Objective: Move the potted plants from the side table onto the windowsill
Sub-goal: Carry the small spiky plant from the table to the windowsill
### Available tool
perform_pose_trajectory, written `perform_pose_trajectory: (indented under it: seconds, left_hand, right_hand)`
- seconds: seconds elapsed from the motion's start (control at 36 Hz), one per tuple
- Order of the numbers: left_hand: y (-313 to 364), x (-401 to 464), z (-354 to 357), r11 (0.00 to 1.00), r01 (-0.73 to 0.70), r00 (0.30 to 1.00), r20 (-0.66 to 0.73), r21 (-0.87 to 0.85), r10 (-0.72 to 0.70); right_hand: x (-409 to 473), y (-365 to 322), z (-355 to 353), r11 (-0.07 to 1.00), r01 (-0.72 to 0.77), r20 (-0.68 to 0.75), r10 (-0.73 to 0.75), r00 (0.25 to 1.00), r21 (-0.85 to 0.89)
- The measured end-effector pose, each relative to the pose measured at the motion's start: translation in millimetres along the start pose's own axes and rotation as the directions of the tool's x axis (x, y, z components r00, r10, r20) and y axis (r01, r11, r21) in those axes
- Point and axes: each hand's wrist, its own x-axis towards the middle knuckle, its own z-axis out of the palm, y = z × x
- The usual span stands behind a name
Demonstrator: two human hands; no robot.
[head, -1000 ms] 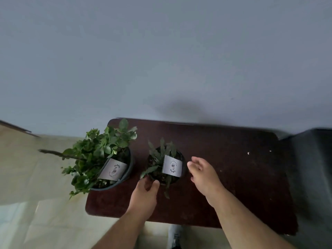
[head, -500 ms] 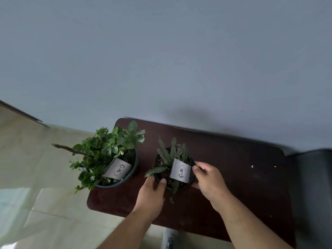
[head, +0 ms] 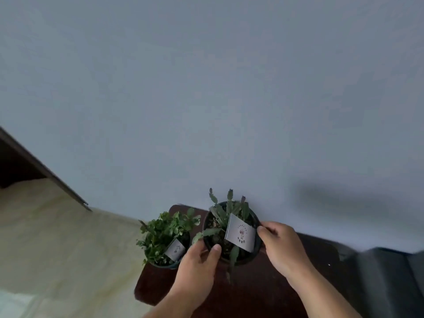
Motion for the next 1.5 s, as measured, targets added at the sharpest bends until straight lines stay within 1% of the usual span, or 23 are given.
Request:
perform_pose_trajectory:
  seconds: [0.08,0.14,0.25,0.31,0.39,0.5,0.64,0.72,0.81,0.92,1.06,1.08,1.11,1.17,1.19,1.31,1.5]
  left_hand:
    - [24,-22,-18,0.996,-0.084,0.996,-0.034,0.016,0.085]
    - [33,-31,-28,0.992,-0.125,0.991,-0.049,-0.012,0.124]
    - [51,-56,-59,0.98,-0.192,0.978,-0.096,-0.042,0.187]
    - [55,-68,-76,0.977,-0.213,0.971,-0.116,-0.034,0.207]
    - [58,-83,-101,0.967,-0.242,0.964,-0.134,-0.08,0.23]
    - [49,-110,-149,0.956,-0.269,0.95,-0.192,-0.114,0.245]
    - [22,-144,-211,0.954,-0.268,0.932,-0.288,-0.133,0.221]
    - [2,-170,-255,0.953,-0.264,0.912,-0.362,-0.151,0.195]
    - [-23,-195,-297,0.956,-0.257,0.882,-0.44,-0.143,0.171]
    - [-57,-236,-357,0.948,-0.268,0.855,-0.495,-0.169,0.154]
    - [-94,-284,-424,0.928,-0.282,0.804,-0.587,-0.242,0.091]
    - [-103,-295,-441,0.924,-0.284,0.789,-0.609,-0.254,0.075]
    - [-105,-301,-446,0.92,-0.287,0.785,-0.616,-0.268,0.065]
    - [-122,-320,-478,0.906,-0.305,0.744,-0.667,-0.294,0.034]
    - [-125,-322,-484,0.902,-0.306,0.737,-0.675,-0.304,0.023]
    - [-155,-345,-539,0.879,-0.345,0.654,-0.756,-0.328,-0.026]
    - [-196,-358,-627,0.884,-0.309,0.556,-0.821,-0.351,-0.132]
  right_hand:
    - [-12,-31,-6,0.996,0.087,-0.021,-0.088,0.996,-0.025]
    - [-15,-47,-4,0.989,0.14,-0.041,-0.142,0.989,-0.049]
    - [-29,-83,8,0.967,0.252,-0.027,-0.252,0.967,-0.025]
    - [-36,-100,18,0.959,0.283,-0.018,-0.284,0.959,-0.032]
    - [-46,-122,38,0.95,0.31,-0.005,-0.31,0.951,-0.044]
    - [-69,-151,82,0.929,0.363,0.064,-0.359,0.931,-0.071]
    - [-105,-175,145,0.896,0.436,0.142,-0.423,0.895,-0.08]
    - [-133,-192,188,0.888,0.454,0.188,-0.436,0.88,-0.065]
    - [-161,-204,233,0.889,0.457,0.269,-0.436,0.859,-0.02]
    - [-206,-220,301,0.883,0.47,0.361,-0.44,0.823,0.005]
    - [-256,-240,385,0.885,0.459,0.457,-0.439,0.774,0.073]
    - [-267,-246,406,0.887,0.455,0.494,-0.432,0.755,0.079]
    - [-271,-247,416,0.89,0.448,0.501,-0.427,0.753,0.087]
    - [-288,-258,459,0.873,0.481,0.545,-0.442,0.712,0.08]
    - [-292,-260,467,0.867,0.493,0.546,-0.45,0.707,0.075]
    - [-321,-284,542,0.834,0.546,0.62,-0.472,0.627,0.082]
    - [-349,-320,660,0.822,0.561,0.736,-0.436,0.518,0.092]
